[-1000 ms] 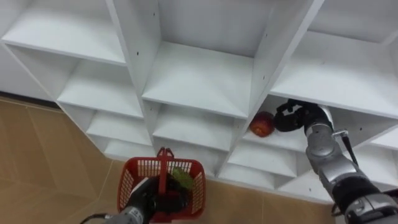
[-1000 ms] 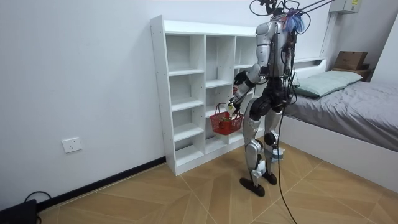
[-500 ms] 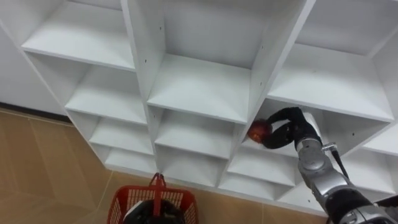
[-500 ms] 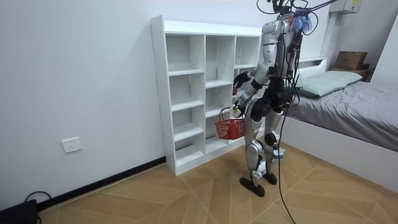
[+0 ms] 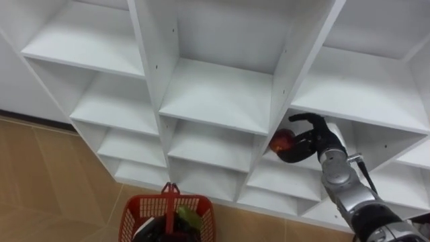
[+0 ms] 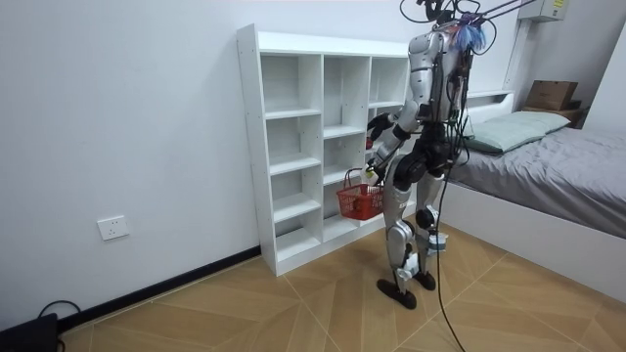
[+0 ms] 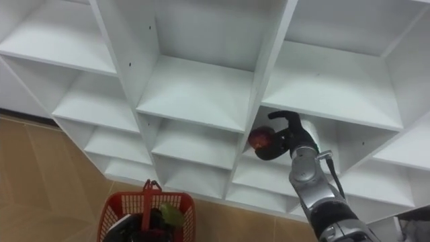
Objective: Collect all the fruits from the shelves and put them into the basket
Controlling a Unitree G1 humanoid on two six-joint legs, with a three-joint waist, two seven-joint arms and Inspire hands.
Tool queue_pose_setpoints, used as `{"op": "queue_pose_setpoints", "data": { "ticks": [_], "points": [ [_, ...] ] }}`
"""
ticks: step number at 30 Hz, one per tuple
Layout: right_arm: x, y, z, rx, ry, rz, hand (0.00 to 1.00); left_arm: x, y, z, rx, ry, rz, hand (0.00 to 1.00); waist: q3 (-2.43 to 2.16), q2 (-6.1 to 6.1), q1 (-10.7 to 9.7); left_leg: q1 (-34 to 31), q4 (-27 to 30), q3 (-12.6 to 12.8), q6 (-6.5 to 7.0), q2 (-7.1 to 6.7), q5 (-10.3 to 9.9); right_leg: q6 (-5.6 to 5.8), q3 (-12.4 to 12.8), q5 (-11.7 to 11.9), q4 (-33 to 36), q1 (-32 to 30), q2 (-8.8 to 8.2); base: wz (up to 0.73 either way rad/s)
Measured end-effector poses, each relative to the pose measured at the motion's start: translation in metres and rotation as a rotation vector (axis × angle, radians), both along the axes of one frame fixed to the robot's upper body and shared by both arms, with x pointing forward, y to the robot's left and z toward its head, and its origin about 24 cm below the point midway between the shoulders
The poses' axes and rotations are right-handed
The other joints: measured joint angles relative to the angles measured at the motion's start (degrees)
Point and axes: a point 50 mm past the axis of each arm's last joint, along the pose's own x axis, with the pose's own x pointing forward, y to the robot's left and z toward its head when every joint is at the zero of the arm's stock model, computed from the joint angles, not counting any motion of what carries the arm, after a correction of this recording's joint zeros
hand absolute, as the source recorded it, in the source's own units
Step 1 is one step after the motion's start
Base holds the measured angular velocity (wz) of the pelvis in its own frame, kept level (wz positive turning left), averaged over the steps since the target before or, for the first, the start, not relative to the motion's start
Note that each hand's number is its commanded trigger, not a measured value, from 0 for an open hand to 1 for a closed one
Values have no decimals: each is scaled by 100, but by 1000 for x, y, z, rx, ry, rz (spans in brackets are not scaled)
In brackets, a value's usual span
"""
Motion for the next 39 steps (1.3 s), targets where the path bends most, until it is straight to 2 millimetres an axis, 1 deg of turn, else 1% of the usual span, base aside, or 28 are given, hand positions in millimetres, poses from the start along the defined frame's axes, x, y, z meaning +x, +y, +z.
{"op": "queue_pose_setpoints", "data": {
  "ticks": [7,14,19,30,33,37,39],
  "points": [
    [-2,0,-2,0,6,0,0,-2,1,-1,0,8,-1,100,3,-5,-49,28,-1,-1,0,1,0,0,1,0,-7,31,3,0],
    [-11,-3,-10,-3,37,-7,0,-7,2,-2,-9,21,-5,100,17,-26,-94,99,-10,0,0,2,0,1,10,-1,-86,105,11,0],
    [-20,-4,-17,-4,63,-9,0,-7,4,-1,-8,18,-2,100,15,-27,-91,114,-32,-3,0,2,-1,1,4,-1,-79,115,13,0],
    [-24,-3,-18,3,50,5,0,-7,4,-1,-10,12,-1,100,9,-26,-94,344,-151,-4,0,-14,-1,15,11,-13,-105,301,10,0],
    [-25,-1,-20,-2,56,18,0,-8,4,-1,-9,13,-1,100,3,-17,-92,376,-152,-4,0,-13,-1,15,8,-13,-107,338,11,0],
    [-25,0,-20,-13,58,30,0,-9,5,-1,-5,16,-3,100,-27,35,-86,397,-147,-2,0,-10,-1,15,6,-12,-98,362,10,0],
    [-25,1,-20,-33,59,45,0,-12,8,-2,-4,20,16,100,-30,39,-84,403,-148,-2,0,-6,-1,14,0,-12,-100,368,11,0]
  ]
}}
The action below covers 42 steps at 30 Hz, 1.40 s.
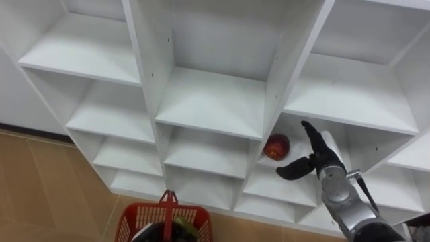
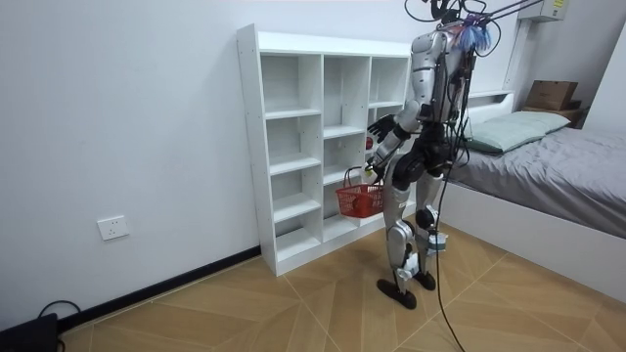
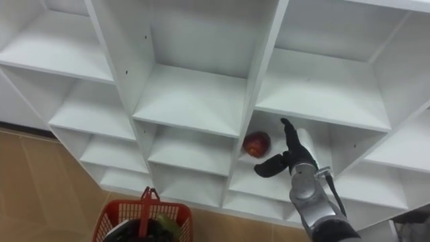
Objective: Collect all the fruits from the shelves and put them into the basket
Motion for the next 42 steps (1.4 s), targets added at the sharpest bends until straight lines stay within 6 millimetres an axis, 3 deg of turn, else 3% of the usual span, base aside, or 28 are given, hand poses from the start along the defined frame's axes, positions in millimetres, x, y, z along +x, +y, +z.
{"op": "queue_pose_setpoints", "data": {
  "ticks": [3,6,9,13,17,20,22,29,38,39,40,42],
  "points": [
    [0,0,0,-1,0,0,0,-4,3,-1,2,9,18,100,0,-3,27,-15,3,0,0,2,0,-1,5,-1,4,-40,1,0],
    [1,0,0,-4,-3,-6,0,-2,3,0,-4,3,15,100,-16,-35,156,-98,18,-9,0,1,0,-6,1,2,14,-94,-1,0],
    [1,-1,1,-17,-5,-5,0,-1,2,0,-15,0,7,100,-3,-83,318,-136,23,-11,0,-1,1,-8,-1,4,24,-170,-3,0],
    [8,0,2,-28,4,-9,0,3,5,2,-9,-15,4,100,49,-179,482,-243,44,-20,-1,0,1,-8,-22,4,26,-269,-6,1],
    [25,-2,14,-48,-12,-18,0,14,5,5,-7,-39,-2,100,113,-250,496,-715,247,-103,2,1,2,-28,-106,25,139,-622,-23,9],
    [32,-6,20,-53,-29,-42,0,20,3,6,-7,-47,-12,100,142,-239,491,-904,326,-174,2,-1,2,-33,-168,30,161,-758,-28,13],
    [35,-6,23,-51,-42,-49,0,22,2,6,-9,-48,-12,100,188,-216,514,-948,326,-190,2,-1,2,-35,-180,30,179,-798,-28,3],
    [45,-14,33,-43,-62,-102,0,33,-7,8,-25,-63,-29,100,240,-174,605,-1356,443,-238,2,0,3,-54,-256,41,304,-1191,-55,3],
    [49,-18,38,-33,-78,-126,0,38,-7,4,-5,-36,-51,100,261,-146,605,-1527,444,-234,11,-9,9,-53,-297,41,329,-1378,-77,0],
    [49,-18,38,-35,-77,-128,45,39,-8,4,-4,-36,-52,100,261,-146,605,-1528,444,-233,11,-9,9,-53,-295,41,329,-1380,-77,0],
    [50,-19,39,-40,-78,-126,100,42,-8,5,-3,-39,-54,100,261,-147,611,-1532,443,-233,11,-9,9,-53,-288,41,329,-1383,-77,0],
    [50,-20,40,-42,-79,-127,100,45,-8,6,-2,-46,-57,100,261,-147,614,-1542,442,-227,11,-9,9,-53,-282,41,334,-1398,-77,-2]
  ]
}}
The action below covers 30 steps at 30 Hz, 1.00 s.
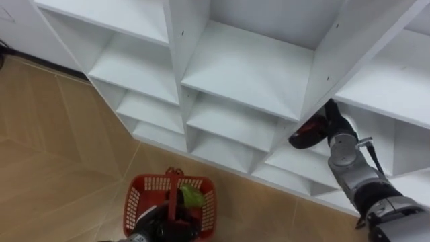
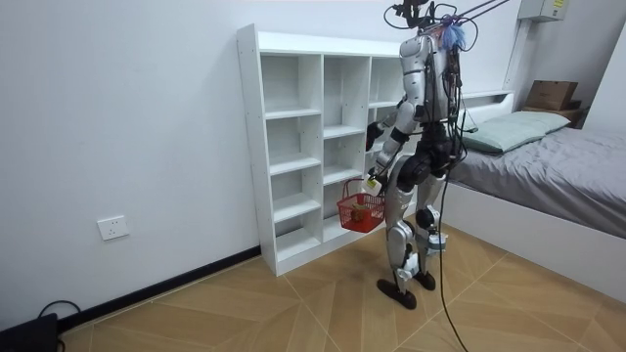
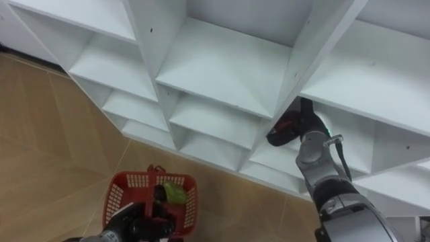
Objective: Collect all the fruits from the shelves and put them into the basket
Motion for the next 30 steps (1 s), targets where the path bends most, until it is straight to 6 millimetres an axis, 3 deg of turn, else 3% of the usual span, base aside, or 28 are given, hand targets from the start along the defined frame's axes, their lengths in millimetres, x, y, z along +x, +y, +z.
{"op": "queue_pose_setpoints", "data": {
  "ticks": [8,30],
  "points": [
    [6,-15,13,-41,-37,-30,100,5,-1,1,1,-5,-2,100,2,-2,-5,-60,-2,87,15,-1,11,0,114,0,83,-143,-9,-6],
    [6,-18,14,2,-48,-70,100,10,-4,3,-7,-18,-5,100,17,-17,-3,-66,-26,92,15,3,11,0,125,0,79,-165,-3,0]
  ]
}}
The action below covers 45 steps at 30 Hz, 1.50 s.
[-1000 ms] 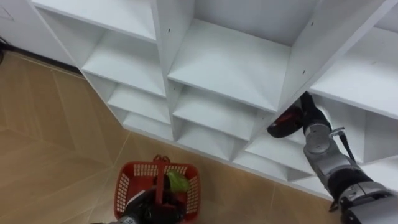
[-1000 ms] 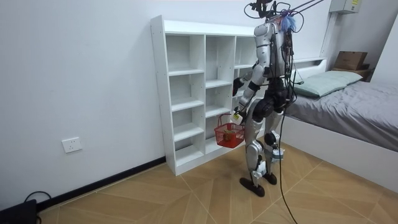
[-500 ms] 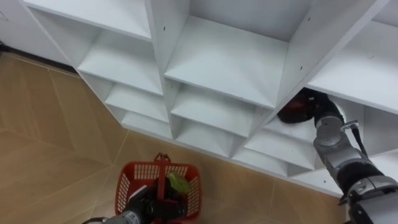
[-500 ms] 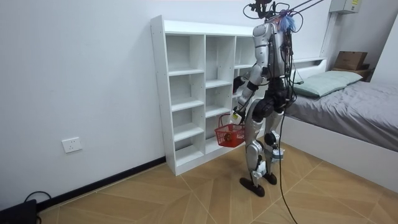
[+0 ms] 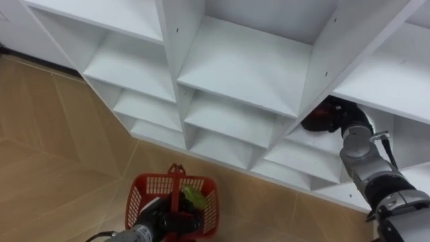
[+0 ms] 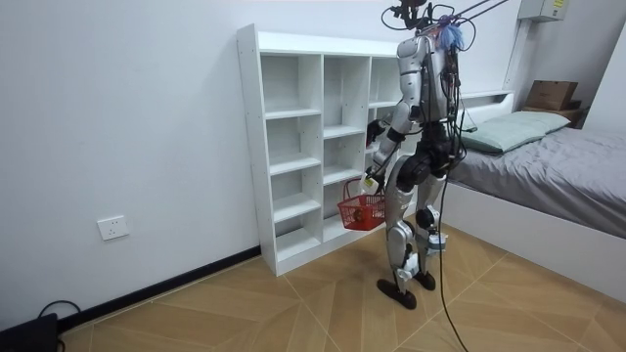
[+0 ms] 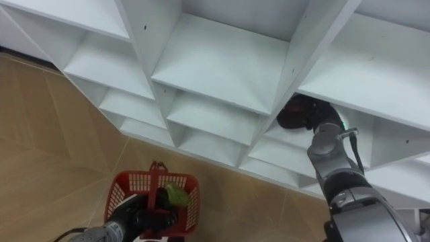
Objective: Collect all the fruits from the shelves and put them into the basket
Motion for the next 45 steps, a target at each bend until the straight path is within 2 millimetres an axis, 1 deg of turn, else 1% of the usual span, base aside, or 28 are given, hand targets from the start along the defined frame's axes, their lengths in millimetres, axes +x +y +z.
{"op": "queue_pose_setpoints", "data": {
  "ticks": [10,15,16,17,18,19,20,21,22,23,25,26,27,28,29,30,31,32,35,39,42,45],
  "points": [
    [2,0,2,21,-4,8,100,0,1,1,2,-6,2,100,-6,-5,1,-3,-6,60,0,13,0,0,25,0,-4,-19,6,-1],
    [6,10,6,41,-22,58,100,5,1,5,-1,-34,-2,100,-20,10,-63,136,6,133,0,22,0,0,123,2,-15,91,19,-9],
    [4,14,4,38,-21,80,100,5,1,6,-2,-39,-1,100,-34,11,-115,215,6,132,0,23,0,0,112,2,-47,192,21,5],
    [0,17,0,41,-17,96,100,6,0,6,1,-43,2,100,-71,14,-159,274,4,132,0,21,-1,7,112,6,-115,287,27,4],
    [-3,18,-2,45,-19,100,100,6,-1,7,3,-47,6,100,-74,18,-163,313,3,133,0,19,-1,9,123,8,-118,326,27,-3],
    [-8,21,-7,55,-14,111,100,6,-3,8,0,-54,9,100,-100,25,-176,404,-5,145,-1,18,-1,13,148,9,-136,407,29,-11],
    [-14,28,-13,73,0,126,100,4,-4,8,2,-58,15,100,-135,38,-232,514,-23,145,-1,14,-2,21,169,15,-185,529,35,-11],
    [-16,31,-17,82,11,128,100,2,-4,8,2,-57,19,100,-153,50,-272,581,-32,145,-2,13,-2,24,172,16,-212,599,37,-5],
    [-22,36,-23,99,32,134,100,-1,-6,7,-6,-55,23,100,-181,82,-385,717,-60,146,-2,9,-3,27,171,15,-222,729,37,0],
    [-28,39,-28,113,41,143,100,-3,-8,7,-15,-53,27,100,-236,113,-459,831,-132,148,-2,8,-3,34,173,10,-224,808,38,0],
    [-38,41,-32,124,42,151,100,-6,-13,6,-30,-51,32,100,-278,157,-521,1024,-246,186,-2,7,-4,42,203,4,-228,924,41,-13],
    [-42,42,-35,123,49,157,100,-7,-14,7,-35,-48,35,100,-289,171,-531,1148,-295,259,-1,15,-4,43,284,0,-223,993,53,-25],
    [-43,43,-36,116,56,164,100,-7,-15,6,-39,-46,38,100,-292,176,-557,1196,-313,281,-1,16,-4,46,311,-4,-222,1026,57,-20],
    [-47,45,-38,105,62,179,100,-9,-16,6,-48,-43,46,100,-299,184,-667,1307,-376,283,-1,10,-3,52,321,-13,-250,1111,59,-9],
    [-52,49,-38,115,50,191,100,-11,-18,7,-51,-45,44,100,-325,182,-748,1394,-405,297,-3,14,-1,52,328,-13,-298,1206,67,-6],
    [-53,51,-38,118,43,199,100,-13,-18,7,-51,-46,46,100,-338,186,-794,1434,-419,303,-2,15,-1,52,333,-14,-307,1249,70,-5],
    [-57,55,-38,117,33,214,100,-13,-19,8,-53,-52,45,100,-352,189,-900,1513,-444,306,-3,15,-1,52,335,-14,-309,1318,71,-3],
    [-61,57,-37,117,25,224,100,-13,-20,11,-60,-67,43,100,-357,191,-962,1589,-478,315,-5,14,1,52,348,-14,-312,1375,72,-5],
    [-72,60,-43,130,37,229,100,-11,-24,16,-88,-93,45,100,-359,196,-1001,1779,-532,346,-10,12,6,55,402,-16,-337,1511,85,-8],
    [-85,63,-53,129,77,246,100,-10,-27,18,-97,-102,44,100,-361,214,-1012,1931,-636,418,-14,19,7,56,461,-16,-406,1607,106,-9],
    [-88,66,-51,107,69,271,100,-9,-27,19,-99,-107,43,100,-353,238,-1078,1948,-683,452,-14,19,8,60,488,-14,-406,1613,112,-4],
    [-88,70,-44,86,33,302,100,-6,-30,22,-109,-126,42,100,-336,263,-1130,1967,-689,477,-14,10,8,73,549,-23,-411,1624,112,-5]
  ]
}}
